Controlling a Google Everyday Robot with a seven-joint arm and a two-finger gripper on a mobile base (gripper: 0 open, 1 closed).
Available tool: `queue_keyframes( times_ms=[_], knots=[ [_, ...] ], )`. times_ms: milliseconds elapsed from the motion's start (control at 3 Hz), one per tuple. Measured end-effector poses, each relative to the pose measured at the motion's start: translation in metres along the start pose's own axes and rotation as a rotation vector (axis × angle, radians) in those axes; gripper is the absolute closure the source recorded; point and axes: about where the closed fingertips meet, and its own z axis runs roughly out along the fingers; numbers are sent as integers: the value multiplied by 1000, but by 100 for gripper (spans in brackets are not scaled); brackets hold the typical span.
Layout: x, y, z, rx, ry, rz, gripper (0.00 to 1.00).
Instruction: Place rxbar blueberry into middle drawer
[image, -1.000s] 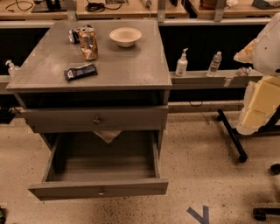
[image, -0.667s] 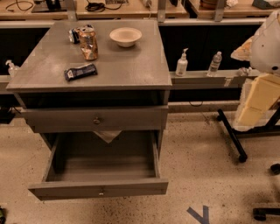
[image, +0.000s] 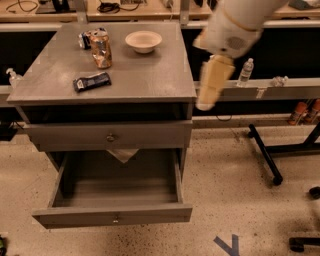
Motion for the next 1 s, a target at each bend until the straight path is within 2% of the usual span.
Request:
queue_keyframes(
  times_ms=[333, 667, 1000],
  knots=[
    [-72, -46, 69, -55, -5, -115, 0],
    [-123, -74, 127, -94, 60, -207, 0],
    [-175, -92, 178, -116, 146, -308, 0]
  ],
)
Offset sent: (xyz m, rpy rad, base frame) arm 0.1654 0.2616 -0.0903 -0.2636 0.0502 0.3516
